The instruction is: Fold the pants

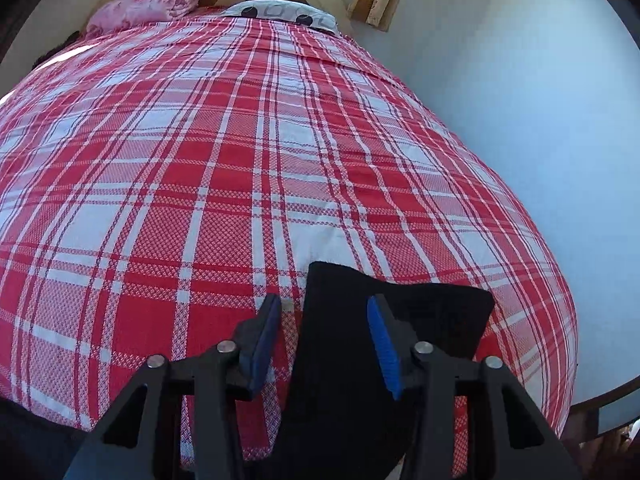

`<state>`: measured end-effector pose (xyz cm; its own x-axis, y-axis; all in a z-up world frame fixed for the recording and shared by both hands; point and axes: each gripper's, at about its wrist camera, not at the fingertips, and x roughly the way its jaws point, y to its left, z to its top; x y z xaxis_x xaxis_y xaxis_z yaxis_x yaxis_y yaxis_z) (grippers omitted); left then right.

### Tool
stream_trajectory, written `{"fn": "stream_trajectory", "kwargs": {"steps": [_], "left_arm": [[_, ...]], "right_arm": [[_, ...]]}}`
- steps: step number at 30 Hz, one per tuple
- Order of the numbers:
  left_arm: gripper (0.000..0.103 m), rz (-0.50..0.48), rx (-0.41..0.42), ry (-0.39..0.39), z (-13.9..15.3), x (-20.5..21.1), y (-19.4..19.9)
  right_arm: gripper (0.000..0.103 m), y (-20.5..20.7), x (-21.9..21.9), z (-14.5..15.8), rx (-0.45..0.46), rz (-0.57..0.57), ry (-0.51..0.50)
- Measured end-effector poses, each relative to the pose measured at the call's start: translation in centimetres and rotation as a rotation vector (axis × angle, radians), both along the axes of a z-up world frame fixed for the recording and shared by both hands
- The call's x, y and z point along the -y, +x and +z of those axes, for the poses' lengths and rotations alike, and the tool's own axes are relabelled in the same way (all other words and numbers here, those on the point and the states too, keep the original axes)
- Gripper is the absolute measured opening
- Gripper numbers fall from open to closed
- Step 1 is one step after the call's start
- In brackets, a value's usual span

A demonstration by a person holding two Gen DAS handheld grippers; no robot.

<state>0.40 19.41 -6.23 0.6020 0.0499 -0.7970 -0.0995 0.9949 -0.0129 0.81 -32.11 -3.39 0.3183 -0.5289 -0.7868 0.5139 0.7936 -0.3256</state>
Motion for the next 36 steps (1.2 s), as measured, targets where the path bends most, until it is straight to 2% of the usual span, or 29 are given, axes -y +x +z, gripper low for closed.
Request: {"fn": "stream_trajectory", "kwargs": {"steps": [1,3,5,6,11,12,14,15,16,18,22,27,29,30,33,35,36], "left_arm": [[0.077,-0.001,0.0,0.0,0.0,0.0,0.0],[0.077,-0.001,0.0,0.001,0.0,0.0,0.0],[0.077,-0.001,0.001,0.002,0.0,0.1,0.0],[0.077,0.0,0.001,0.002,0.0,0.1,0.0],[0.077,0.008,-0.003,0.003,0.0,0.1,0.1],[0.077,0.007,-0.003,0.003,0.0,0.1,0.1],[0.078,0.005,-0.003,0.002,0.0,0.1,0.1],[0.078,0.005,-0.003,0.003,0.0,0.1,0.2],[0.079,0.006,-0.005,0.002,0.0,0.1,0.2],[0.08,0.006,-0.009,0.001,0.0,0.2,0.3],[0.082,0.012,-0.019,0.002,0.0,0.3,0.6],[0.082,0.009,-0.019,0.008,0.0,0.4,0.6],[0.082,0.01,-0.019,0.004,0.1,0.3,0.5],[0.081,0.013,-0.015,-0.001,0.2,0.3,0.4],[0.081,0.015,0.022,-0.035,1.3,0.1,-0.5],[0.081,-0.018,0.06,-0.076,2.4,0.4,-1.7],[0.081,-0.038,0.072,-0.094,2.9,0.6,-2.1]], "right_arm": [[0.006,0.0,0.4,0.0,0.004,-0.011,0.042],[0.004,-0.6,0.9,0.6,0.027,-0.062,0.063],[0.003,-2.3,1.3,2.0,0.089,-0.101,0.066],[0.003,-3.6,1.6,3.0,0.153,-0.122,0.086],[0.003,-15.1,2.4,9.1,0.672,-0.158,0.329],[0.003,-18.5,2.7,9.7,0.793,-0.182,0.397],[0.003,-24.0,3.3,9.1,0.978,-0.222,0.525],[0.003,-26.3,3.5,8.2,1.035,-0.246,0.576],[0.003,-28.0,3.6,7.3,1.057,-0.271,0.599],[0.003,-31.0,3.7,5.0,1.044,-0.326,0.608],[0.004,-35.3,4.3,-0.3,1.053,-0.461,0.717],[0.004,-37.1,4.5,-2.5,1.025,-0.6,0.729],[0.004,-37.5,4.7,-2.5,0.977,-0.654,0.712],[0.004,-37.5,4.4,-2.2,0.971,-0.647,0.704],[0.005,-36.4,1.8,-0.4,1.042,-0.489,0.727],[0.006,-34.9,0.0,0.0,1.043,-0.407,0.751],[0.01,-33.7,-1.0,-0.2,1.034,-0.366,0.779]]}}
